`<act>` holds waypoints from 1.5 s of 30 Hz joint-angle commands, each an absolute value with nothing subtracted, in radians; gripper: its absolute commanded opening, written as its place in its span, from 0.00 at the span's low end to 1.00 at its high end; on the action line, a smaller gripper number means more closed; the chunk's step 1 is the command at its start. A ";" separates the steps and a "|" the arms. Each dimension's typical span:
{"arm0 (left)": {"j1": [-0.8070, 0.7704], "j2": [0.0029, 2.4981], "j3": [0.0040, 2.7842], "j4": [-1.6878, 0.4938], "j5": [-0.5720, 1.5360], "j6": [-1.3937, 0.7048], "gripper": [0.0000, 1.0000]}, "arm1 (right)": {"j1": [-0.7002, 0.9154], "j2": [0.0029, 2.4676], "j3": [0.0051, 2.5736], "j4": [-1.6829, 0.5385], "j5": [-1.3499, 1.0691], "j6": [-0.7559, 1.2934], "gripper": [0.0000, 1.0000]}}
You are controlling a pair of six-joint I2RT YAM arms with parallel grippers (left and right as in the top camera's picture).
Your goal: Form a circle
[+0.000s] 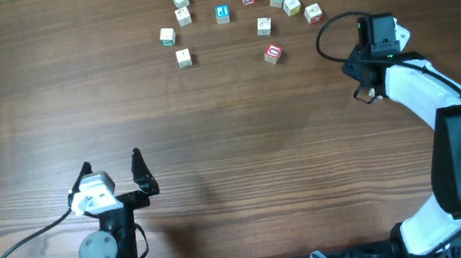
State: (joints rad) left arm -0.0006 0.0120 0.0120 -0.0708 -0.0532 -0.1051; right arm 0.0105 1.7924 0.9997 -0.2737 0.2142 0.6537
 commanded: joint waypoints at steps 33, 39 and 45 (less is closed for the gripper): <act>0.006 0.003 0.006 -0.070 -0.042 -0.082 1.00 | 0.011 1.803 1.020 -0.285 0.237 0.662 0.05; 0.006 0.003 0.006 -0.070 -0.041 -0.082 1.00 | 0.011 1.803 1.020 -0.280 0.237 0.661 0.04; 0.006 0.003 0.006 -0.070 -0.041 -0.082 1.00 | 0.021 1.802 1.023 -0.223 0.204 0.588 0.04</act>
